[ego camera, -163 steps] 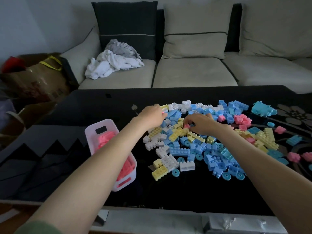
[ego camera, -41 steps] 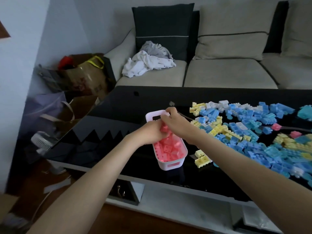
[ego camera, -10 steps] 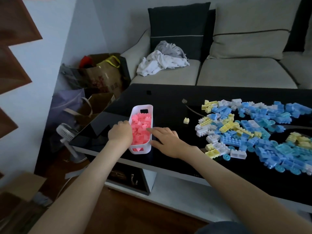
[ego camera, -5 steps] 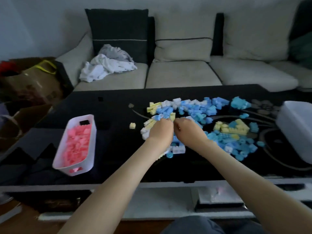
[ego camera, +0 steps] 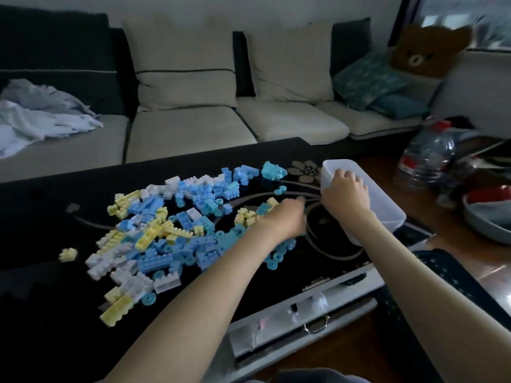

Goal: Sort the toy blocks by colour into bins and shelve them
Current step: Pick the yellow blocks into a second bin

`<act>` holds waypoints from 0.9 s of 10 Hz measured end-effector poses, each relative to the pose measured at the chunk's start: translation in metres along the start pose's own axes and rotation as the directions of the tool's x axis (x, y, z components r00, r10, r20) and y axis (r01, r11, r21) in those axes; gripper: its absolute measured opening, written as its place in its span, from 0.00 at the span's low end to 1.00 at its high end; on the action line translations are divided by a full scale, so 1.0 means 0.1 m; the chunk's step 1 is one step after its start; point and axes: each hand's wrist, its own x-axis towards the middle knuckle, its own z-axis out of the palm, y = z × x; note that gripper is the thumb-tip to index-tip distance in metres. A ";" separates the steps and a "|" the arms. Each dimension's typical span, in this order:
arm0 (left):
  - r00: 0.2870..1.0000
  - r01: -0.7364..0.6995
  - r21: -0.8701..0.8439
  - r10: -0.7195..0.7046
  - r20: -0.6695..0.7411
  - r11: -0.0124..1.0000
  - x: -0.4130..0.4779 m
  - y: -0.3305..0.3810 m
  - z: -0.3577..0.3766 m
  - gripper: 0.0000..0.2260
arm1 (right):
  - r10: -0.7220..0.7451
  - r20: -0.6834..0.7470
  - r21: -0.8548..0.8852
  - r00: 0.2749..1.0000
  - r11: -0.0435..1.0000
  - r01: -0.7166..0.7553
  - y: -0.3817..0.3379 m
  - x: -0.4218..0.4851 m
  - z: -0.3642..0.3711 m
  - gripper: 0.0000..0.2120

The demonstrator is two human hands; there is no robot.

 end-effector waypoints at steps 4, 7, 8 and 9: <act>0.993 -0.094 -0.205 0.077 -0.093 0.974 0.35 0.50 0.31 0.25 | 0.121 0.105 0.069 0.987 0.989 -0.129 0.30 0.01 -0.01 0.15; 0.995 -0.083 -0.443 0.047 -0.091 0.893 0.20 0.61 0.17 0.15 | 0.018 0.168 0.243 0.986 0.968 -0.059 0.31 0.03 -0.18 0.15; 0.997 -0.064 -0.443 0.039 -0.066 0.894 0.12 0.60 0.13 0.20 | 0.056 0.146 0.408 0.988 0.906 -0.112 0.37 0.03 -0.19 0.14; 0.999 -0.021 -0.405 0.006 -0.038 0.914 0.10 0.55 0.11 0.17 | 0.000 0.004 0.341 1.000 0.940 -0.001 0.31 0.05 -0.38 0.16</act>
